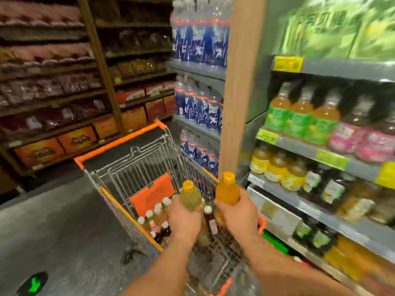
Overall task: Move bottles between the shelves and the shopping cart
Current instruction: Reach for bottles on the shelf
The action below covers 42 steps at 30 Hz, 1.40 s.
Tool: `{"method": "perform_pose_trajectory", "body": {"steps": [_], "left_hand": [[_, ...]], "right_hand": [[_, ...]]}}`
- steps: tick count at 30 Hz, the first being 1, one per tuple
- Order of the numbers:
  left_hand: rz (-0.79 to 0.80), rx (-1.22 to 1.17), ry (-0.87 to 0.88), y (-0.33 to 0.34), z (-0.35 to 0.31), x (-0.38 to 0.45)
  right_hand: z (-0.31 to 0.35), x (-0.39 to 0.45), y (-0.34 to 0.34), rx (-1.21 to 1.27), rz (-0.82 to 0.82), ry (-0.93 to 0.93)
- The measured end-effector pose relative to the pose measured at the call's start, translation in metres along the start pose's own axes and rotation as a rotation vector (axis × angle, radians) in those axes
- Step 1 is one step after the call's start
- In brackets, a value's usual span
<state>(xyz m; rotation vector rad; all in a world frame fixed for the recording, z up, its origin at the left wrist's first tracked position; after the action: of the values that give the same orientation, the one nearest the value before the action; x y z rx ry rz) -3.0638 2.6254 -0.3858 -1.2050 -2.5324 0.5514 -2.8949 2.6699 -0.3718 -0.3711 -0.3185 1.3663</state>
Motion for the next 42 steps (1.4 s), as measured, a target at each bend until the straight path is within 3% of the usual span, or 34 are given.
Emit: {"method": "perform_pose_trajectory", "body": {"steps": [5,12,18,26,33,42], "left_hand": [[0.213,-0.042,0.175,-0.01,-0.083,-0.072],[0.477,-0.049,0.303,0.031,-0.173,-0.189],[0.67,-0.035,0.426,0.091,-0.241,-0.317],[0.849,-0.111,0.413,0.162,-0.286,-0.498],[0.886,-0.106,0.4,0.207,-0.297,-0.603],[0.958,-0.023,0.446,0.278,-0.319,-0.659]], "right_hand": [[0.014,-0.064,-0.113,-0.019,-0.162,0.08],[0.002,-0.136,-0.278,-0.016,-0.361,0.159],[-0.05,-0.208,-0.424,-0.035,-0.518,0.231],[-0.134,-0.309,-0.591,-0.04,-0.728,0.278],[-0.197,-0.348,-0.675,-0.121,-0.715,0.346],[-0.261,-0.339,-0.74,-0.127,-0.735,0.421]]}}
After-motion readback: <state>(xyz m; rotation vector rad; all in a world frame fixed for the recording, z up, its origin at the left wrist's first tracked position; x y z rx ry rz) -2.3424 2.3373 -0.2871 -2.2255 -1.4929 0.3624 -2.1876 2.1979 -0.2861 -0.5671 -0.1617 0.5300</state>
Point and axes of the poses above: each hand's wrist, its own x-axis towards the middle knuckle, its own y-axis out of the palm, z = x × y, the point moved 4 cm from there along x, towards the middle knuckle, and after that the axes turned 5 degrees about y, right-handed, at the moved point
